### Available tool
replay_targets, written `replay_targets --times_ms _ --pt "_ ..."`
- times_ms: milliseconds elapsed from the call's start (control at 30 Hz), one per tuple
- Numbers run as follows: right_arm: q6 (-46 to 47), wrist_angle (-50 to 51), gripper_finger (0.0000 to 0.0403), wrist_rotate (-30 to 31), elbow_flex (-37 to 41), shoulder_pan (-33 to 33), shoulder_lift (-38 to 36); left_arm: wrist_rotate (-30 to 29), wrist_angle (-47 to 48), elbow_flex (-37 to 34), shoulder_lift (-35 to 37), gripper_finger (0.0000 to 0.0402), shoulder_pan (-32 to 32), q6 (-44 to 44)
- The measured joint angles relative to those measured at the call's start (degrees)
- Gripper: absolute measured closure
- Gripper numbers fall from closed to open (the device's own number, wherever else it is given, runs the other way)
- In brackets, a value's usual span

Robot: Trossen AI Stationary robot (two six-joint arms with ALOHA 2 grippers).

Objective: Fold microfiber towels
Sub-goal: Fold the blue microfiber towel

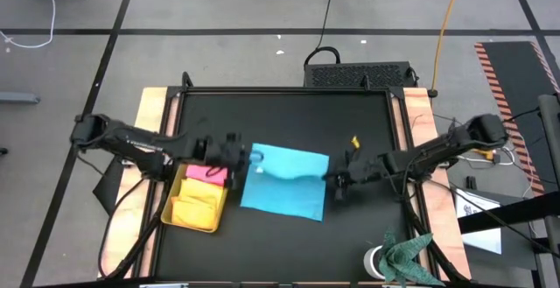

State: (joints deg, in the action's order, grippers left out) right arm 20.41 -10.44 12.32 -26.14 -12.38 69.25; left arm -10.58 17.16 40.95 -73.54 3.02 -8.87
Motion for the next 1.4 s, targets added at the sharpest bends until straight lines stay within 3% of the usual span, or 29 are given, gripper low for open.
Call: replay_targets --times_ms 200,467,733,933,1067,1267,1400 --pt "4.3 -0.2 0.0403 2.7 -4.6 -8.8 8.6 -8.8 0.9 -0.9 -0.8 0.0401 12.8 8.0" --pt "10.6 -1.5 0.0403 2.8 -6.5 -15.0 14.2 -10.2 0.7 -0.9 -4.8 0.0401 21.7 13.9" --pt "11.9 -3.0 0.0403 1.4 -6.6 -17.7 15.0 -10.2 -0.9 -0.9 -9.8 0.0401 24.0 17.0" --pt "11.7 -7.1 0.0403 1.1 -6.6 -20.0 14.5 -10.3 -0.2 -0.8 -8.3 0.0401 25.7 18.3" --pt "11.6 -8.5 0.0401 1.1 -6.6 -20.0 16.5 -6.8 0.8 -0.8 -8.7 0.0401 26.1 18.3" --pt "11.2 -17.5 0.0366 -4.2 -6.6 -20.0 23.3 -3.8 1.2 -0.8 -10.4 0.0399 26.0 18.7" --pt "11.9 -23.5 0.0319 -10.1 -6.5 -19.9 27.4 -1.9 1.3 -0.8 -10.4 0.0385 25.8 19.4"
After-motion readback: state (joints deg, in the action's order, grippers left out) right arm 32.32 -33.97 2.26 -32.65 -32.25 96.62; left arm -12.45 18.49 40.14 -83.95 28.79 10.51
